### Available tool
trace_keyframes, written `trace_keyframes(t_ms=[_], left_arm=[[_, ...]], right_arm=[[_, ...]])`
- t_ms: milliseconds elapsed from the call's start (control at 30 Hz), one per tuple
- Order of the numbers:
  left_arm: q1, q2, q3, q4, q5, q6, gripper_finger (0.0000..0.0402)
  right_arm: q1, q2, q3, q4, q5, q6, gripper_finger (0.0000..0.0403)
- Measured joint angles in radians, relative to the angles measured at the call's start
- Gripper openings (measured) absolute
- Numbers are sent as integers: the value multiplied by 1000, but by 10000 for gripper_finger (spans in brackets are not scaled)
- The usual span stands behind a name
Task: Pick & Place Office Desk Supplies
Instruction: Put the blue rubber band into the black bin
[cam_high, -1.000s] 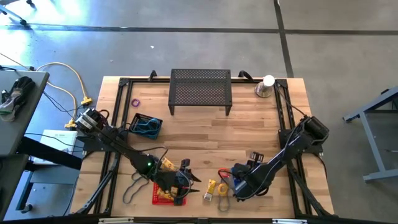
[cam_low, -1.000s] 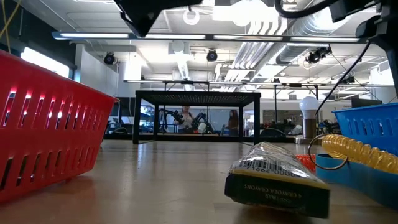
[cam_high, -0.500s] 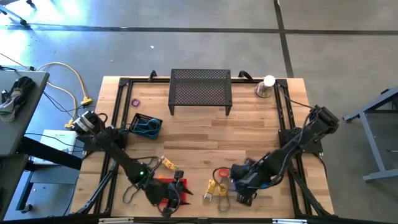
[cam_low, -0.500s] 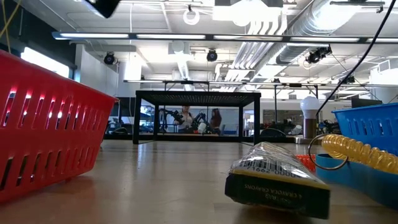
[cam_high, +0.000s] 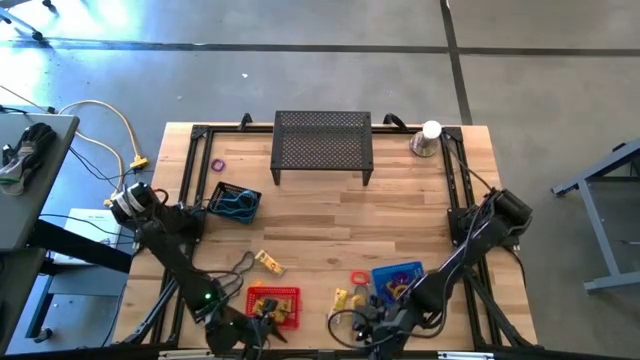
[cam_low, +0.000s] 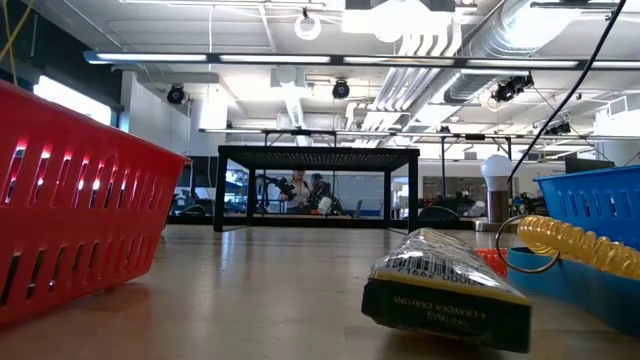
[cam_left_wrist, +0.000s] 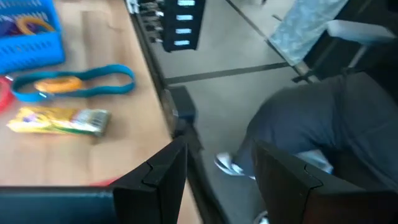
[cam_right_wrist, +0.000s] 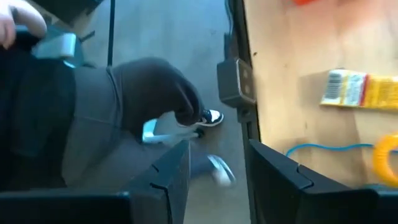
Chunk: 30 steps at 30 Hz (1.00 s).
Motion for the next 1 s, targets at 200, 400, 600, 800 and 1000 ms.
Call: trace_keyframes(t_ms=[200,400,600,800,1000], left_arm=[[-40,2,0,-2,0,0,169],[-36,2,0,-2,-4,-32,169],[-19,2,0,-2,-6,-109,169],[-18,2,0,-2,-7,-136,169],[-18,3,0,-1,-7,-135,169]], right_arm=[[13,36,0,17,1,-136,146],[34,36,0,14,32,-241,146],[57,80,-1,20,23,-297,146],[57,140,0,19,4,-404,146],[56,151,0,19,90,-422,146]])
